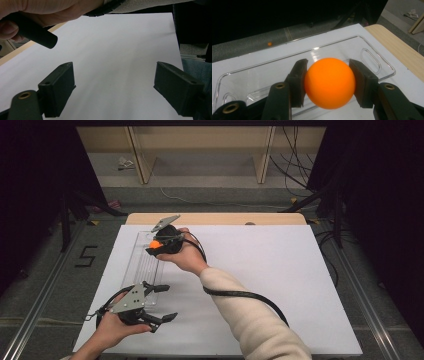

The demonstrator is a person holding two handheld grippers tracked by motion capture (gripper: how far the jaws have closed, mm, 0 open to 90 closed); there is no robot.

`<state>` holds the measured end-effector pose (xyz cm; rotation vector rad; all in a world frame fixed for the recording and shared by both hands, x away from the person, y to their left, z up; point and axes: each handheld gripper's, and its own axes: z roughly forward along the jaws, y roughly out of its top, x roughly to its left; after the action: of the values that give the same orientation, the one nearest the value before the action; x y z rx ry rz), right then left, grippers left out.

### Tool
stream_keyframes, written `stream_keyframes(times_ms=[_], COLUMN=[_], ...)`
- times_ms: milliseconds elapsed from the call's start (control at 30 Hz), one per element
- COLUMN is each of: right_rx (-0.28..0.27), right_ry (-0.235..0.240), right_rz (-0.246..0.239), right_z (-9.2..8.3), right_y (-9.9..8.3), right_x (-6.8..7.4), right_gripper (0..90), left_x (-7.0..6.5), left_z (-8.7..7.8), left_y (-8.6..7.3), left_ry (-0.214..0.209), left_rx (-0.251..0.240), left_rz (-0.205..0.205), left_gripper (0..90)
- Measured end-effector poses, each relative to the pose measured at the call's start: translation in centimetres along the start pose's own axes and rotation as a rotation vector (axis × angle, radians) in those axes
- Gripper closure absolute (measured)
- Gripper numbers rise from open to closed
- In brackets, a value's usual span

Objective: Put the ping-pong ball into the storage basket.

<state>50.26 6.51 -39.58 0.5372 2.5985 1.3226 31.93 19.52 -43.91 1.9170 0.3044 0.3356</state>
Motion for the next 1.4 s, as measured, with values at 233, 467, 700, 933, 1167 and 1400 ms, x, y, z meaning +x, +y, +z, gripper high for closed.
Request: stream_keyframes(times_ms=[233,467,700,933,1167,1400], right_rx=[0.007,0.009,0.014,0.019,0.026,0.030], right_ry=[0.001,0.006,0.009,0.013,0.017,0.020], right_rz=[0.005,-0.002,-0.003,-0.005,-0.007,-0.010], right_z=[0.3,0.6,0.9,1.2,1.5,1.8], right_y=[0.1,0.3,0.3,0.3,0.3,0.3], right_x=[0.0,0.0,0.0,0.1,0.1,0.2], right_gripper=[51.4,51.4,51.4,51.4,51.3,51.3], left_x=[0.0,0.0,0.0,0.0,0.0,0.0], left_z=[0.0,0.0,0.0,0.0,0.0,0.0], left_y=[0.0,0.0,0.0,0.0,0.0,0.0], left_ry=[-0.001,-0.002,-0.002,-0.004,-0.005,-0.006], left_rx=[-0.001,0.000,-0.001,0.000,0.000,0.000], left_rz=[0.000,0.001,0.002,0.003,0.005,0.004], left_gripper=[16.3,16.3,16.4,16.4,16.4,16.4])
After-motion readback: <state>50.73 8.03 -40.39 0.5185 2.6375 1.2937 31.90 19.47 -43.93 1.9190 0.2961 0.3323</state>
